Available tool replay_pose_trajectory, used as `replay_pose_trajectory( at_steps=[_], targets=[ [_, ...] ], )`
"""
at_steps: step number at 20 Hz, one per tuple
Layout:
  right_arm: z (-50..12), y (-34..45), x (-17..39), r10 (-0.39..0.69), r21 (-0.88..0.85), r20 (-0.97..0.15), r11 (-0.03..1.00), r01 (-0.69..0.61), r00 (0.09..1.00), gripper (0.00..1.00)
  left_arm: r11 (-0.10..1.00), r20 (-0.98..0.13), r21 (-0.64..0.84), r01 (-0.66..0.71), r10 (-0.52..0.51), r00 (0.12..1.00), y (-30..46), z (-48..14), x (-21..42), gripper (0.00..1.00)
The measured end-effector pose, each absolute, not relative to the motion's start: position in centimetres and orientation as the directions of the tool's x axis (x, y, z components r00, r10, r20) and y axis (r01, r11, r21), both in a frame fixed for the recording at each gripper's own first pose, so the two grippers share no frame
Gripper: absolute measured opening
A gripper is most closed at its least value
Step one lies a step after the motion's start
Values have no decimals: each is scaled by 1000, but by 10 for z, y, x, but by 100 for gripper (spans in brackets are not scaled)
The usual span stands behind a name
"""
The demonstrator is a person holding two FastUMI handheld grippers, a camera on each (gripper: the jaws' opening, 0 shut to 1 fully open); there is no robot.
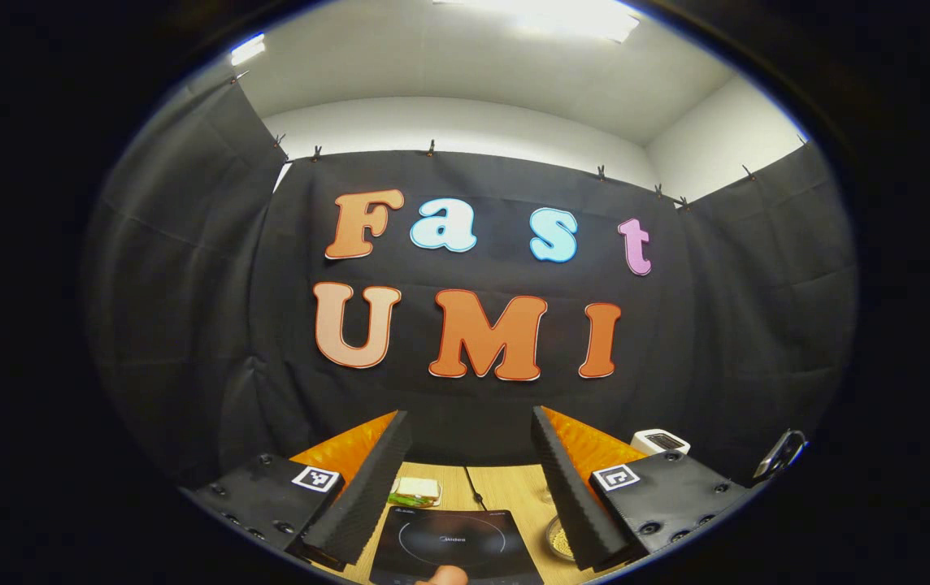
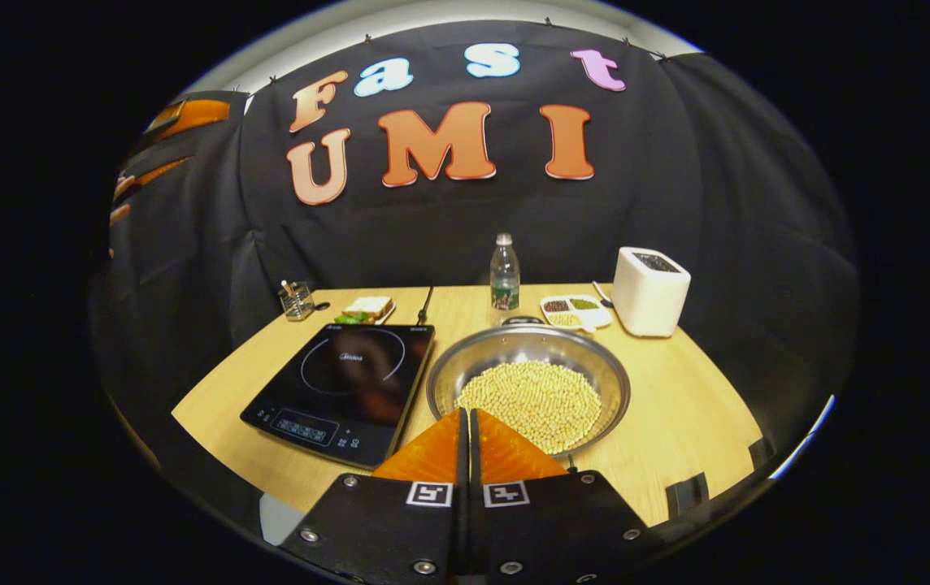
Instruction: First push the handle of the pot to place it horizontally, then grasp the pot with both hands and set it on the induction cooktop.
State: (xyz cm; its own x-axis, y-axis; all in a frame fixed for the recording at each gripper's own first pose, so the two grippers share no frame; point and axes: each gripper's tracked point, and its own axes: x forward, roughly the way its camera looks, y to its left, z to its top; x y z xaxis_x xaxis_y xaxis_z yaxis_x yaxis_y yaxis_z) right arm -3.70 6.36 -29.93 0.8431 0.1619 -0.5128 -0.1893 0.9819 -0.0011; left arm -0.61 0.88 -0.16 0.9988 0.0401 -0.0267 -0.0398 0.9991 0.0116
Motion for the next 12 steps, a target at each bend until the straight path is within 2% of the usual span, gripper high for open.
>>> replay_pose_trajectory(
  at_steps=[12],
  targets=[
    [-401,53,-43,121,13,-684,988,-154,719,0,999,-39,27,-41,42,998,11,-7,-7,98]
  ],
)
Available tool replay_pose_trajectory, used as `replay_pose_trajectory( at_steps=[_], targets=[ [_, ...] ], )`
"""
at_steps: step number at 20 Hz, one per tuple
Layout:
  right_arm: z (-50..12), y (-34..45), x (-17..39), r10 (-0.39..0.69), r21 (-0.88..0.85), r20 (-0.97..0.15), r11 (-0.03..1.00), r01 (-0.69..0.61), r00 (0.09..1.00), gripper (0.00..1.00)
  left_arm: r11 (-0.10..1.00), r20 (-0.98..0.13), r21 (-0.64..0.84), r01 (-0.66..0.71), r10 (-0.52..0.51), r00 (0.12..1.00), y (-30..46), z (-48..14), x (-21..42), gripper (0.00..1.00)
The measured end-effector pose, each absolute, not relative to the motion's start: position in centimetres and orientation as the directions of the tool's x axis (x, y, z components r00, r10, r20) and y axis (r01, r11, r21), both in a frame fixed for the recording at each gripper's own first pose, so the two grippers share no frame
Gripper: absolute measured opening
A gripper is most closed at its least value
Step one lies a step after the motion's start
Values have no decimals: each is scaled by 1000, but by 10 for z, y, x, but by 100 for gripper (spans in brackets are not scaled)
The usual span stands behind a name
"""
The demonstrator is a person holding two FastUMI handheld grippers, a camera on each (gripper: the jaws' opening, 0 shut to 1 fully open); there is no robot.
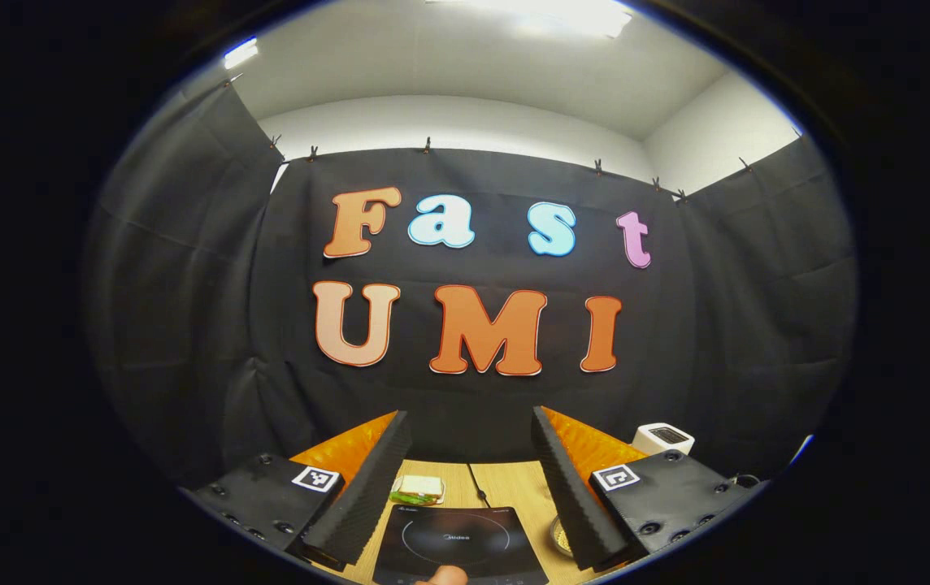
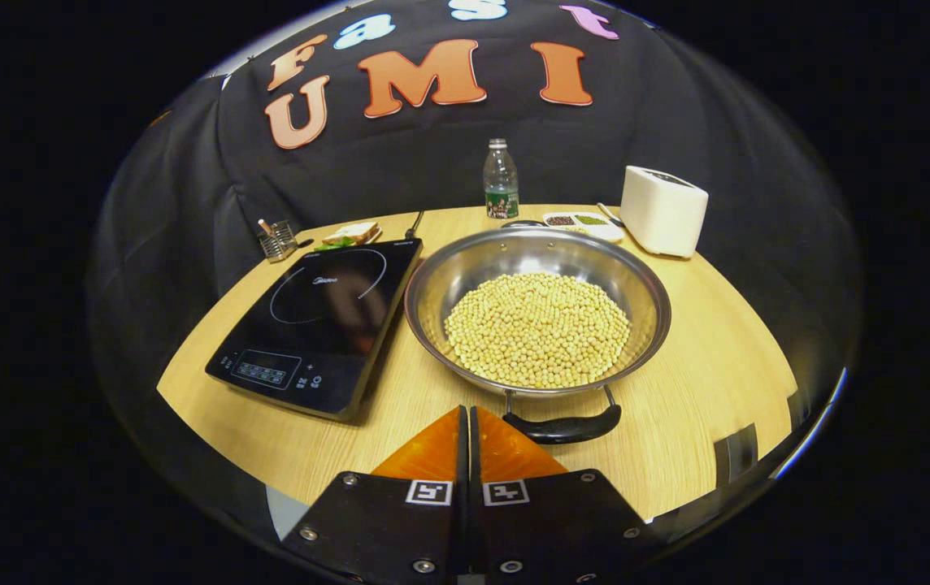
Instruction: First push the handle of the pot to place it horizontally, then grasp the pot with both hands and set it on the induction cooktop.
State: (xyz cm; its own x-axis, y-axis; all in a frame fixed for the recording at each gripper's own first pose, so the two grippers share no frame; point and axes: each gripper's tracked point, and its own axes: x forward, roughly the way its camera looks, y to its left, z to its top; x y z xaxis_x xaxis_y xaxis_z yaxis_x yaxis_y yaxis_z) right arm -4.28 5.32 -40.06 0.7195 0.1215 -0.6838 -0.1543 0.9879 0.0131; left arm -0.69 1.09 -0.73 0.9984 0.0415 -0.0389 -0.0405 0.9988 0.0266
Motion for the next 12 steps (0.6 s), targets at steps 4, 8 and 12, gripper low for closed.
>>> replay_pose_trajectory(
  at_steps=[4,8,12],
  targets=[
    [-409,49,-42,136,67,-702,990,-126,699,0,999,-40,26,-41,42,998,11,-7,-7,98],
    [-407,29,-38,101,67,-699,995,-76,708,0,999,-44,24,-41,42,998,12,-9,-7,98],
    [-406,4,-31,62,74,-699,997,-15,712,0,999,-38,21,-40,41,998,11,-8,-6,99]
  ],
)
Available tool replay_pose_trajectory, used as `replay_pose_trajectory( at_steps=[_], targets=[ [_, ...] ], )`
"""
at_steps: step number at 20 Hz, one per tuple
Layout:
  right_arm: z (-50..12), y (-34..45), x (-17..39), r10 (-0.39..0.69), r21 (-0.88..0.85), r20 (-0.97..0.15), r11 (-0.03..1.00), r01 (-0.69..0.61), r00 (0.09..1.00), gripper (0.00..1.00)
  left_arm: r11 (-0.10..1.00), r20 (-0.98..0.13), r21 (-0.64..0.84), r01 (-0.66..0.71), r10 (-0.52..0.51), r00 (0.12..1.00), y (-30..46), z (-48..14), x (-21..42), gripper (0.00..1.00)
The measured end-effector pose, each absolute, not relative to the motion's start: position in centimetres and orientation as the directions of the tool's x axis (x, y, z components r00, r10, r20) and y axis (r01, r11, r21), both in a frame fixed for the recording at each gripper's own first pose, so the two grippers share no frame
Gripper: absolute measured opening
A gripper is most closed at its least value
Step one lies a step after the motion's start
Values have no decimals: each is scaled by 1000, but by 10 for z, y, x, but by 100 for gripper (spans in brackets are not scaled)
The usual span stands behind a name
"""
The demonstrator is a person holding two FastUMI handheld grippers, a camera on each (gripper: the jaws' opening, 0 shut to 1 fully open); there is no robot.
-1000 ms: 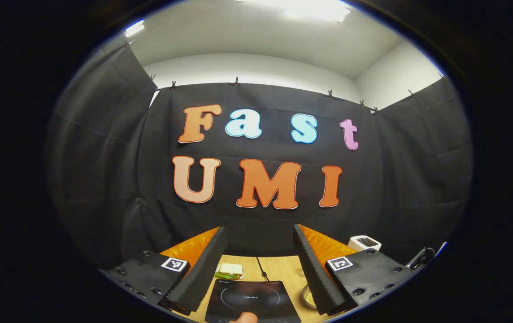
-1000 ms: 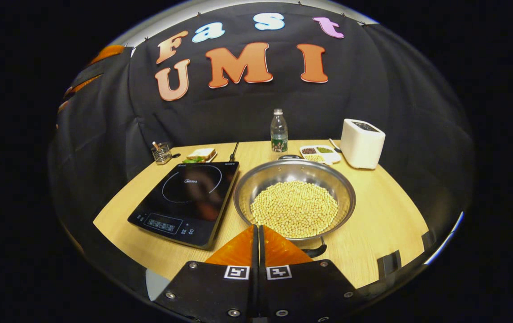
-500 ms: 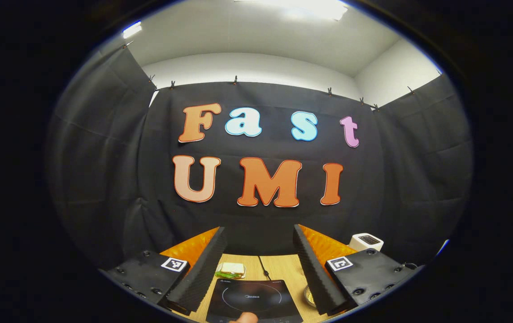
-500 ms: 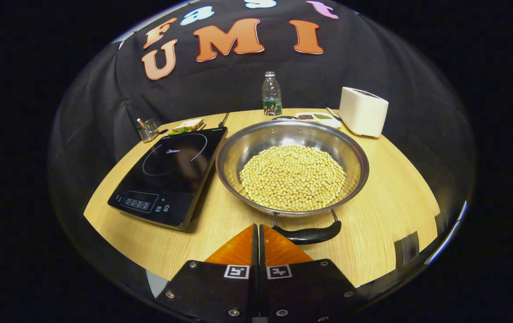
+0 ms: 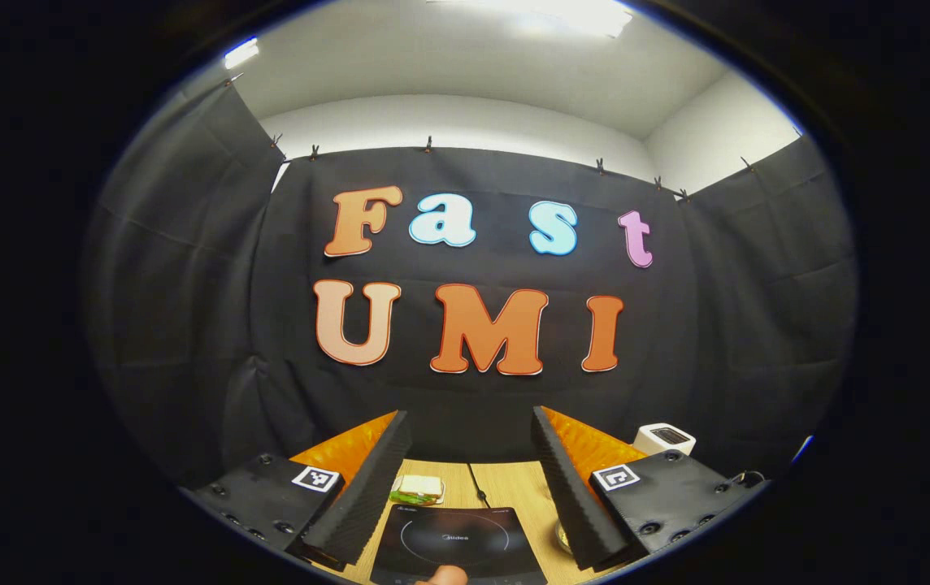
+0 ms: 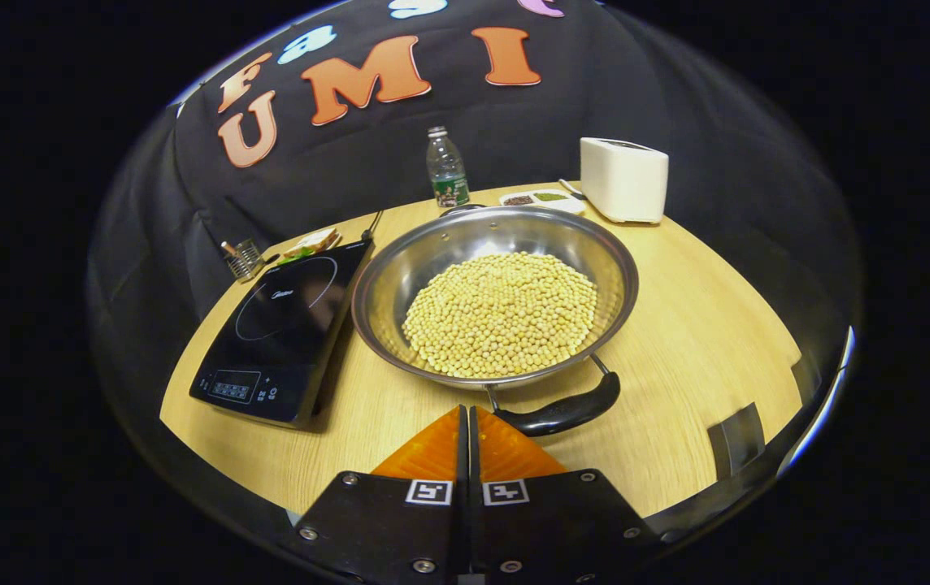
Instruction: First push the handle of the pot to place it horizontally, then grasp the pot with both hands and set it on the induction cooktop.
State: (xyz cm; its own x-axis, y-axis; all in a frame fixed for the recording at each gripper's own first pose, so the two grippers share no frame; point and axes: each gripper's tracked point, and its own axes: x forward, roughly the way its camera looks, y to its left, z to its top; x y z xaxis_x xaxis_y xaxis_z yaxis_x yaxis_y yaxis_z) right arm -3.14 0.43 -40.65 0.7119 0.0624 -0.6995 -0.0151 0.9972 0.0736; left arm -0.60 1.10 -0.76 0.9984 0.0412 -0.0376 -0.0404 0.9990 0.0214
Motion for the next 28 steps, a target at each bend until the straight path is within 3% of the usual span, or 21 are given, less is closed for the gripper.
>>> replay_pose_trajectory(
  at_steps=[8,28],
  targets=[
    [-403,-50,-9,-33,47,-700,995,92,714,0,999,-39,22,-34,35,999,11,-11,-4,98],
    [-407,-128,61,-152,12,-709,974,227,689,0,998,-73,42,-40,43,996,14,-31,31,99]
  ],
)
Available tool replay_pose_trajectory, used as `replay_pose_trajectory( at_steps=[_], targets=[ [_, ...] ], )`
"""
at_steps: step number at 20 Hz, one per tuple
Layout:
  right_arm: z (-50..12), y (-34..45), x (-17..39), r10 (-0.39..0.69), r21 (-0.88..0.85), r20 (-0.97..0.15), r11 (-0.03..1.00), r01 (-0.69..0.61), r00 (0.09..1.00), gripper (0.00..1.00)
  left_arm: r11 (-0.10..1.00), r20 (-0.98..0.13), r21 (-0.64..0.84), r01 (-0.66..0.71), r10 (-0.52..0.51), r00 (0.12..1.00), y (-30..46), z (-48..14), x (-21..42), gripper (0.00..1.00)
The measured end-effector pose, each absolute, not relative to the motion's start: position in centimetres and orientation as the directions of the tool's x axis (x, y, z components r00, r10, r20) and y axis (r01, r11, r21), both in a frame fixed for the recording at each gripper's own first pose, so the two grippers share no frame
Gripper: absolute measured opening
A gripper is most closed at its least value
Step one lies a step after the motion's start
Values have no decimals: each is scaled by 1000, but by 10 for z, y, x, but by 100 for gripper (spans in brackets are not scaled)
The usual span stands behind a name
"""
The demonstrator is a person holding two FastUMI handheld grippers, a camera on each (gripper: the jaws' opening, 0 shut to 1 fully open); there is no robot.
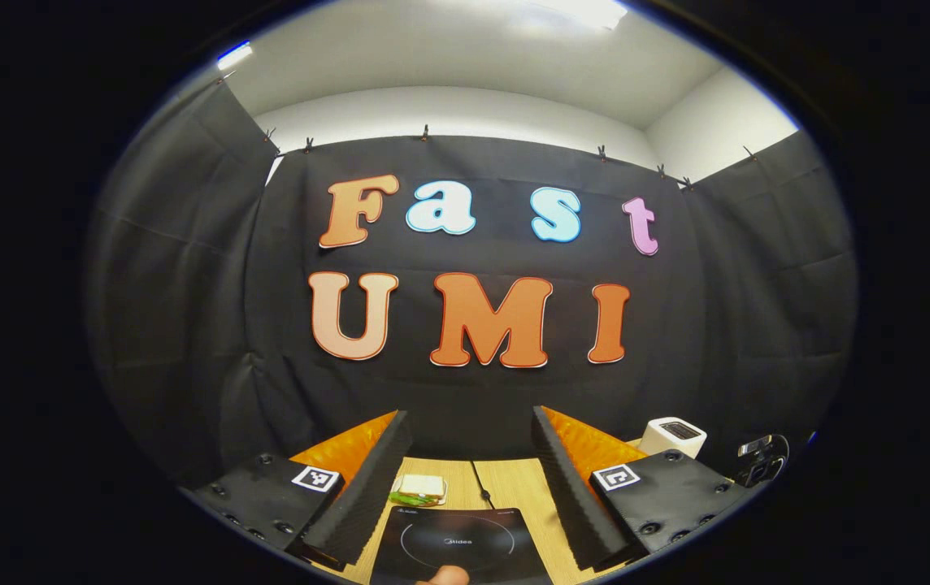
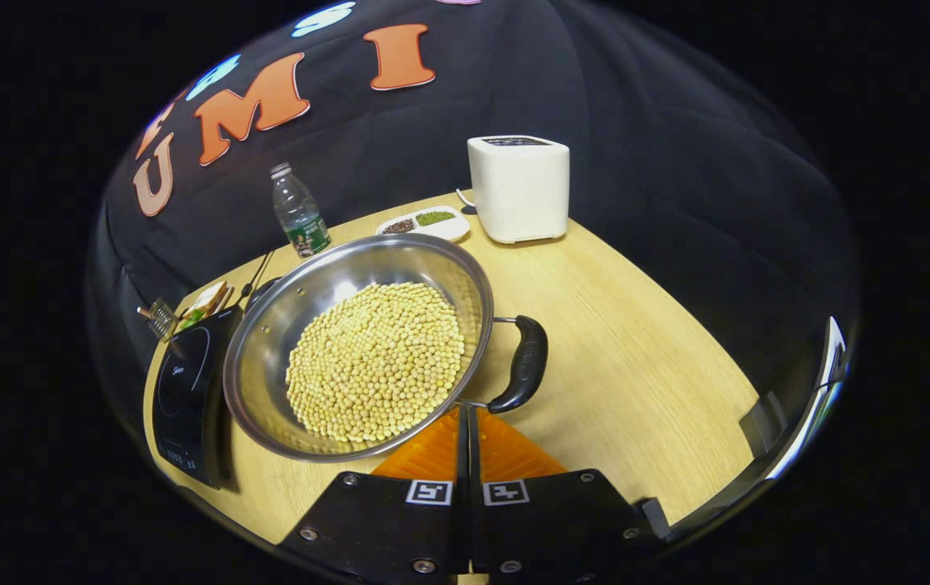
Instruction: First push the handle of the pot to place it horizontally, then grasp the pot with both hands and set it on the induction cooktop.
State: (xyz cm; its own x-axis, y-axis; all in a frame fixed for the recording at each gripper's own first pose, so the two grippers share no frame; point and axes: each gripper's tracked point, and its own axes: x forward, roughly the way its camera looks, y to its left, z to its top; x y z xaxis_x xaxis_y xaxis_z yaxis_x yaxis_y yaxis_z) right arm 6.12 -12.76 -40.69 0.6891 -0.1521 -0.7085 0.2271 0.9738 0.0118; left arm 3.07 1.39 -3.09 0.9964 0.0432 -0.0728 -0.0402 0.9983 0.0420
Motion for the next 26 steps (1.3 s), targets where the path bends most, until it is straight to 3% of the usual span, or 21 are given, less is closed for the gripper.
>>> replay_pose_trajectory(
  at_steps=[20,26],
  targets=[
    [-416,-168,121,-254,-57,-710,951,305,657,0,997,-109,57,-53,59,992,22,-68,57,99],
    [-415,-179,139,-290,-101,-702,945,311,650,0,999,-181,31,-29,34,983,15,-108,66,97]
  ],
)
